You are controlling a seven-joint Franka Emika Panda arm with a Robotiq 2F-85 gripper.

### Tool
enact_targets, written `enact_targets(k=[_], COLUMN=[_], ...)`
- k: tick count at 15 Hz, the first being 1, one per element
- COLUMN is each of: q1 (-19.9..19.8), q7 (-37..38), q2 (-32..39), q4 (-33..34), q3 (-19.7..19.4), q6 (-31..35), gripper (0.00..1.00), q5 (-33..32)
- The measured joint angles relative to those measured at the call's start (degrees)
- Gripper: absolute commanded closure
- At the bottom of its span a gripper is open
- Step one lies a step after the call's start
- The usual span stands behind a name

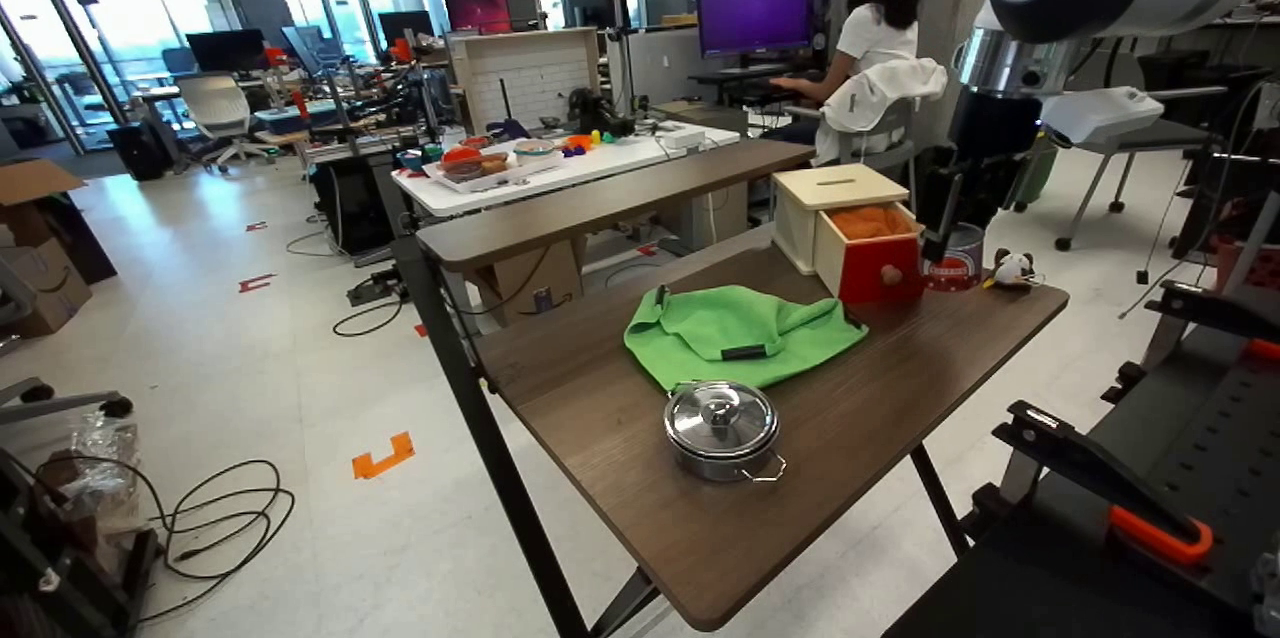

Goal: Move the cloth to the left of the table

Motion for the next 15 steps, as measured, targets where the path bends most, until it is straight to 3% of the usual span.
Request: enact_targets(k=[15], q1=[-2.3], q7=[-4.3], q2=[5.8], q4=[-0.2], q3=[-0.7], q6=[2.2], gripper=[0.51], q5=[-1.3])
